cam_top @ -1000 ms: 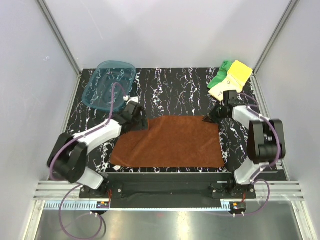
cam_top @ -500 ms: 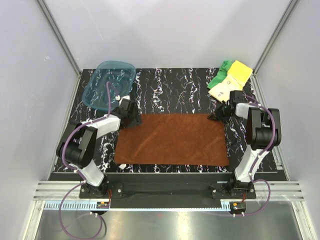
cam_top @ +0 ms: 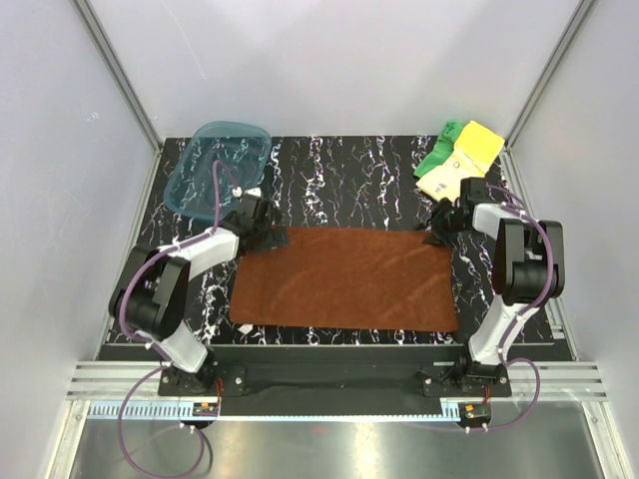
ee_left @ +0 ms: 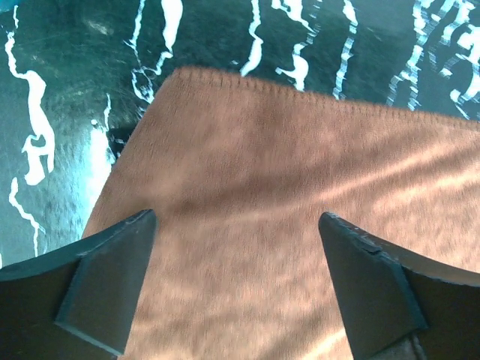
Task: Roll the towels
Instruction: Flatten the towel
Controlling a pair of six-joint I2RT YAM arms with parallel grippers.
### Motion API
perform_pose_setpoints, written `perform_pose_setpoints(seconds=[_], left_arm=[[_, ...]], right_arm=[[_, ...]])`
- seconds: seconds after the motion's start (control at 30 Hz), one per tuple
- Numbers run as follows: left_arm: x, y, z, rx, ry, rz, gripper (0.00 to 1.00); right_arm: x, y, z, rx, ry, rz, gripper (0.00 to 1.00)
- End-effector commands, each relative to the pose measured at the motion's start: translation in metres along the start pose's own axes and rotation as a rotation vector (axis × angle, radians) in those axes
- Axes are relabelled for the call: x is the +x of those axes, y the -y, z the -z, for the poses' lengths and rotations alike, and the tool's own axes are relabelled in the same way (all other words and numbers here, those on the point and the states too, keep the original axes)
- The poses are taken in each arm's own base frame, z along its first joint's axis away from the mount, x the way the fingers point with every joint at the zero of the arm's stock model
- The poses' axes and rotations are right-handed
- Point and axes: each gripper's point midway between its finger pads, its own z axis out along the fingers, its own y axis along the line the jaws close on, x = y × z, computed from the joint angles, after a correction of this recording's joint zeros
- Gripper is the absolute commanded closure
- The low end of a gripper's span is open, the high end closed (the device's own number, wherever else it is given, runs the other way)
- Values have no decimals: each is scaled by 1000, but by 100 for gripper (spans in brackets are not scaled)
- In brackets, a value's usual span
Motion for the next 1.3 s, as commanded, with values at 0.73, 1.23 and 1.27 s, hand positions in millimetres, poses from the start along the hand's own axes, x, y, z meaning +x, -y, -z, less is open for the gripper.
perform_pose_setpoints(seconds=[0.73, 1.23, 1.27], left_arm=[[-54, -17, 38, 63, 242, -4, 7], [-60, -30, -12, -66, 133, -32, 44], [-58, -32, -16, -74, 120, -34, 44]], right_arm=[[71, -61, 84, -146, 61, 339, 41], [80, -58, 80, -140, 38, 377, 44], [80, -57, 79, -138, 36, 378, 44]])
